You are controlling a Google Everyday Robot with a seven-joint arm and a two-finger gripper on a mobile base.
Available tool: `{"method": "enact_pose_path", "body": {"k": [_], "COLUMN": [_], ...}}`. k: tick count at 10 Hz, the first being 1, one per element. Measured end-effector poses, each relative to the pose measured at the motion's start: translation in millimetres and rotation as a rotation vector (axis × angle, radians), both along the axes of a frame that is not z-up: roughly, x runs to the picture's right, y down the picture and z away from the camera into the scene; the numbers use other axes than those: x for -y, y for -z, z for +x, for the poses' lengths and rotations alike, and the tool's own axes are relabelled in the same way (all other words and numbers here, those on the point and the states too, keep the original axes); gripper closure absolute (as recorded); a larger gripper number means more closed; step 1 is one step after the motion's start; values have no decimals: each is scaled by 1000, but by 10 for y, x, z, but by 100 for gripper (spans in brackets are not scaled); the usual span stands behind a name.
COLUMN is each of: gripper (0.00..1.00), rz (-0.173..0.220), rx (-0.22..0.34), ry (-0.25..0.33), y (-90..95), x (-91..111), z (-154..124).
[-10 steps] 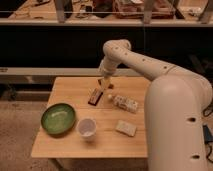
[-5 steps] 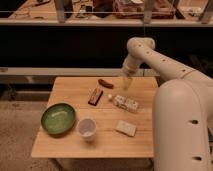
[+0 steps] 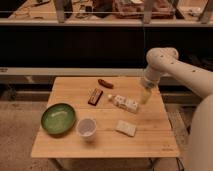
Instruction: Move the arm in a circular motion
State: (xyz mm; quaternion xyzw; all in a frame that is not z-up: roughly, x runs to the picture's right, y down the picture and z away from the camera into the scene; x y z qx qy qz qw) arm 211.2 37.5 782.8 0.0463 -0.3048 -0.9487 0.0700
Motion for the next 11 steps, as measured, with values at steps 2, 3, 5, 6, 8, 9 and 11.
{"method": "enact_pose_path", "body": {"k": [2, 3, 5, 6, 8, 9, 11], "gripper": [20, 20, 20, 20, 20, 20, 20], "rz": [16, 23, 65, 83, 119, 130, 107], "rx": [6, 15, 74, 110, 229, 309, 452], "ry": [76, 105, 188, 209, 239, 248, 255], "y": [313, 431, 686, 742, 817, 818, 674], "x": [-436, -596, -845, -857, -807, -738, -617], "z": [-117, -207, -650, -871, -1522, -1916, -2534]}}
